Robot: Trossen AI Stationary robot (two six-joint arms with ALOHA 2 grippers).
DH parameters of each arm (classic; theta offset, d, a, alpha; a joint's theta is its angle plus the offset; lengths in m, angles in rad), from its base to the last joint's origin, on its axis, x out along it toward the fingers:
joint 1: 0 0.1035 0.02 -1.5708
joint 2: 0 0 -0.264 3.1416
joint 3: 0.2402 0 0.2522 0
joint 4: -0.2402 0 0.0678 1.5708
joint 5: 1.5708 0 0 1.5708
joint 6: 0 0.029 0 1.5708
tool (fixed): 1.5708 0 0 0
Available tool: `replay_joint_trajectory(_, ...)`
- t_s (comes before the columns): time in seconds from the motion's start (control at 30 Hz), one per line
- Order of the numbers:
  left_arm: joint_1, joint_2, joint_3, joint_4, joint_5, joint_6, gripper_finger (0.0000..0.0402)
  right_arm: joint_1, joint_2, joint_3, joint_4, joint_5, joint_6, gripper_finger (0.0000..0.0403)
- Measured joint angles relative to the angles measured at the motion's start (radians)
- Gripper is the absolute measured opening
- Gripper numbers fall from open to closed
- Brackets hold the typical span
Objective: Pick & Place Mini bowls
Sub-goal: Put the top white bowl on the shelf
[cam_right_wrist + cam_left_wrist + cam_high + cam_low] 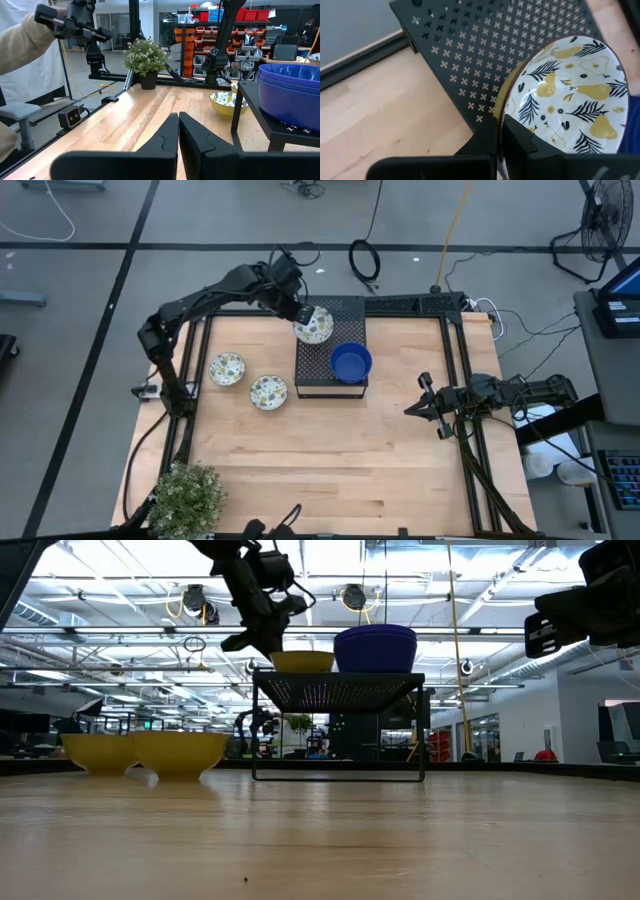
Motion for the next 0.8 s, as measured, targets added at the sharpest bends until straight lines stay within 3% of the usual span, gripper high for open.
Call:
replay_joint_trajectory(0.33,0.0,0.014,0.0,-0.01,0.039,0.0,0.0008,0.0,0.0,0.0,0.0,0.0,0.0,0.0)
replay_joint_trajectory(0.53,0.0,0.014,0.0,-0.008,0.006,-0.005,0.0033,0.0,0.0,0.0,0.0,0.0,0.0,0.0)
replay_joint_trajectory(0.8,-0.004,0.022,0.0,0.004,-0.015,0.002,0.0009,0.0,0.0,0.0,0.0,0.0,0.0,0.0)
